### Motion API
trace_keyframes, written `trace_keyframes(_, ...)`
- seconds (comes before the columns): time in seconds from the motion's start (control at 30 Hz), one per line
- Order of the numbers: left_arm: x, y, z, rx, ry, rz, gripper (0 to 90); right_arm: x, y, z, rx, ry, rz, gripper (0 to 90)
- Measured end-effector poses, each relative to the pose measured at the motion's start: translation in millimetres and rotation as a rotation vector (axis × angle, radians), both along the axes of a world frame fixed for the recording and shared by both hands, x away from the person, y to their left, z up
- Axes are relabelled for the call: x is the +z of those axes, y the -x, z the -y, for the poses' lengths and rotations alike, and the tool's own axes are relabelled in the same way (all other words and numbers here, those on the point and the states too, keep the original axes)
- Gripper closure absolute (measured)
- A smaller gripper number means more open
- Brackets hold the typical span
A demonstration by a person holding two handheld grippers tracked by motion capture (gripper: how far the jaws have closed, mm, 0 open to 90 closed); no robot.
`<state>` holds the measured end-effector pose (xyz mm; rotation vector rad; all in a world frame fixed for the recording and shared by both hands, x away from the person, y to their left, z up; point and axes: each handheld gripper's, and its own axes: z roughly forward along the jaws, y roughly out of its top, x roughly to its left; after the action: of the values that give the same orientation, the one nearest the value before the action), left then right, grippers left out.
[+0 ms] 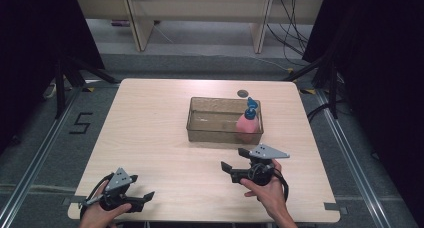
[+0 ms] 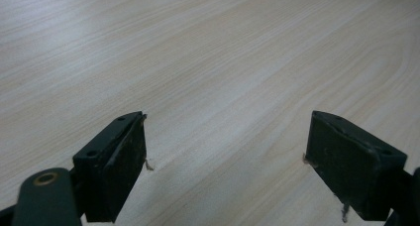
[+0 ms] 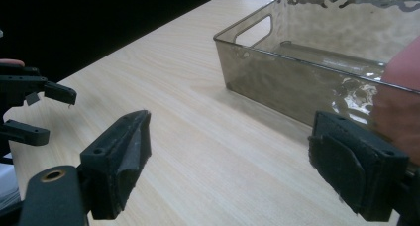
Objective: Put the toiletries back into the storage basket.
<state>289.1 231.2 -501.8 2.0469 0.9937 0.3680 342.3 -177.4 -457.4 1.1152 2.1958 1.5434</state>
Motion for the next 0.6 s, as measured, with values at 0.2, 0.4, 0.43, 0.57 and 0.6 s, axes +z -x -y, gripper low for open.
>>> trace_keyframes(0.2,0.0,0.0,0.0,0.000,0.000,0.001,15.2,-2.3,4.2,-1.4,0.008,0.005,-0.007,17.4)
trace_keyframes(0.4,-0.1,-0.8,-0.8,-0.005,-0.013,0.004,15.2,-3.9,7.4,-0.6,0.027,0.021,0.016,17.4)
trace_keyframes(0.43,-0.3,-1.2,-1.0,-0.008,-0.017,0.008,15.2,-4.2,7.8,-0.4,0.024,0.031,0.014,17.5)
trace_keyframes(0.57,0.0,-0.6,-0.9,-0.010,-0.016,-0.001,15.2,-5.7,10.9,-0.5,0.026,0.016,-0.004,17.5)
trace_keyframes(0.6,-0.2,-0.6,-0.7,-0.008,-0.012,0.000,15.2,-6.0,12.5,-0.3,0.020,0.015,-0.009,17.5)
